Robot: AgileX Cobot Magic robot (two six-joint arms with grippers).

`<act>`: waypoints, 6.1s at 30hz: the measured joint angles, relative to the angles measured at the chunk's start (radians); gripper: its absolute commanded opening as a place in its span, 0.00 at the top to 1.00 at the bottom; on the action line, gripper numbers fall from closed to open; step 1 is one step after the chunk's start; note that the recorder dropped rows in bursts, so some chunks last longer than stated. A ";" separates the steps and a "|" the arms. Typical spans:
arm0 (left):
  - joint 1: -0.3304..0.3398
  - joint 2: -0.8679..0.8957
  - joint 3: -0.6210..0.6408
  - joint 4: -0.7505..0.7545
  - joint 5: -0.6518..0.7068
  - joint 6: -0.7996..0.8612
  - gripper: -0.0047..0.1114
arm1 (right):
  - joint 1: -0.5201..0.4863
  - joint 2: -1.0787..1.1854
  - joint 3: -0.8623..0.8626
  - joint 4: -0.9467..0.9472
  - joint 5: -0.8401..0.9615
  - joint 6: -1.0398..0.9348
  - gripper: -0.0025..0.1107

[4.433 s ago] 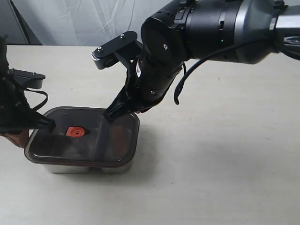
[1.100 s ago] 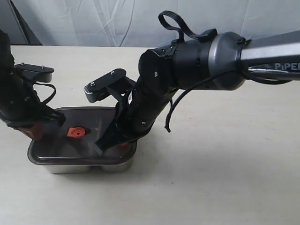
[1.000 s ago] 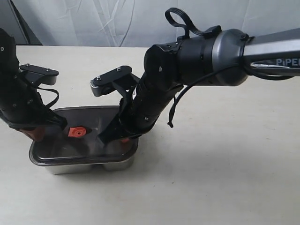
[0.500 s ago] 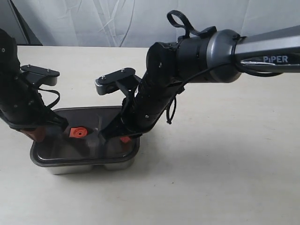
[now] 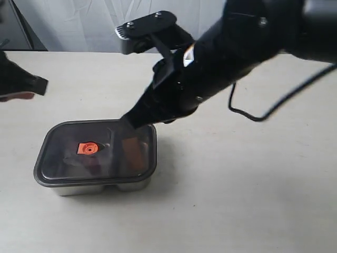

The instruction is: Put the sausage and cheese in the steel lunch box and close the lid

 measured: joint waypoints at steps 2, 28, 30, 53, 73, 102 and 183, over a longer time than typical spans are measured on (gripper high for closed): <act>0.000 -0.175 0.037 -0.009 -0.032 -0.024 0.96 | 0.000 -0.137 0.141 -0.002 -0.043 0.013 0.98; 0.000 -0.851 0.314 -0.157 0.011 -0.046 0.96 | 0.000 -0.657 0.560 0.056 -0.270 0.023 0.98; 0.000 -0.851 0.314 -0.157 0.011 -0.048 0.96 | 0.000 -0.657 0.560 0.056 -0.270 0.025 0.98; 0.000 -0.851 0.314 -0.138 0.013 -0.048 0.96 | -0.704 -1.357 0.871 -0.049 -0.266 -0.026 0.98; 0.000 -0.851 0.314 -0.138 0.013 -0.048 0.96 | -0.705 -1.527 1.105 -0.244 -0.274 0.196 0.98; 0.000 -0.851 0.314 -0.138 0.019 -0.048 0.96 | -0.705 -1.529 1.156 -0.254 -0.279 0.202 0.98; 0.143 -1.126 0.915 -0.035 -0.571 -0.032 0.96 | -0.705 -1.529 1.156 -0.250 -0.281 0.202 0.98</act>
